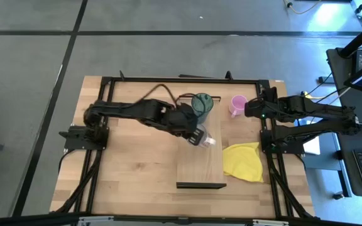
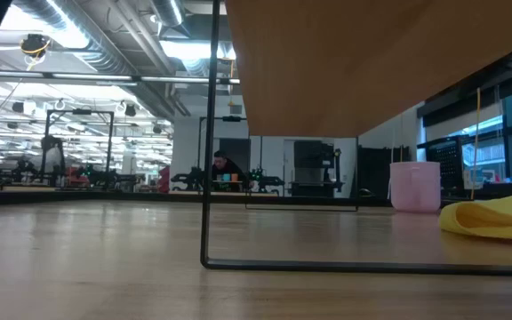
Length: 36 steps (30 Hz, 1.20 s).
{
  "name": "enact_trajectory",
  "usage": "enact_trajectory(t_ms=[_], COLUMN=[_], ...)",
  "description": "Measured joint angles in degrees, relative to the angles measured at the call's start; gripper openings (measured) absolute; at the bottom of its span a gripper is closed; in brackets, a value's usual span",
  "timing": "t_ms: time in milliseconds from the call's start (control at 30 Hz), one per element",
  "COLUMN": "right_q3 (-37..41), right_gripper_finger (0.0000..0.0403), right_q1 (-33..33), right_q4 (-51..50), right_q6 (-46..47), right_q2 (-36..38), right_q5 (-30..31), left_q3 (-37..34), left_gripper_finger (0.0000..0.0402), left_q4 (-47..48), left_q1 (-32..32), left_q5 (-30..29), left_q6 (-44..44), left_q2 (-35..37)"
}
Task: Stack small to large cups/mugs on shelf
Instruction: Put the white patterned mug on the shelf
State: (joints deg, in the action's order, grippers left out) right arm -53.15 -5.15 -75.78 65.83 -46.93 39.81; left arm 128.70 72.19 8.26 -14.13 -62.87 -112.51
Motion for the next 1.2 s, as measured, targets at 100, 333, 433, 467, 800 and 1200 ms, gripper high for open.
enact_trajectory(t_ms=[100,333,433,467,800,1200], right_q3=[0.0,0.0,0.0,0.0,0.0,0.0], right_gripper_finger=[0.0194,0.0194,0.0194,0.0194,0.0180,0.0015], right_q1=[0.0,0.0,0.0,0.0,0.0,0.6], right_q4=[0.3,12.0,19.5,21.5,25.3,31.9], right_q6=[-3.3,-13.8,-18.8,-20.1,-21.1,-22.5], right_q2=[0.5,3.0,3.5,3.5,0.6,0.3], right_q5=[-1.7,-4.5,-8.7,-10.6,-25.2,-38.9], left_q3=[-0.1,-0.1,-0.1,-0.1,-0.1,-0.1], left_gripper_finger=[0.0016,0.0016,0.0016,0.0016,0.0016,0.0017], left_q4=[0.3,0.3,2.2,3.5,5.8,5.8], left_q1=[-0.4,-1.3,-1.9,-2.0,-2.2,-2.7], left_q5=[0.8,1.2,0.7,0.7,0.3,1.7], left_q6=[-1.4,-4.6,-5.9,-6.1,-7.3,-6.0], left_q2=[-2.4,-3.4,-3.4,-3.4,-3.7,-3.8])
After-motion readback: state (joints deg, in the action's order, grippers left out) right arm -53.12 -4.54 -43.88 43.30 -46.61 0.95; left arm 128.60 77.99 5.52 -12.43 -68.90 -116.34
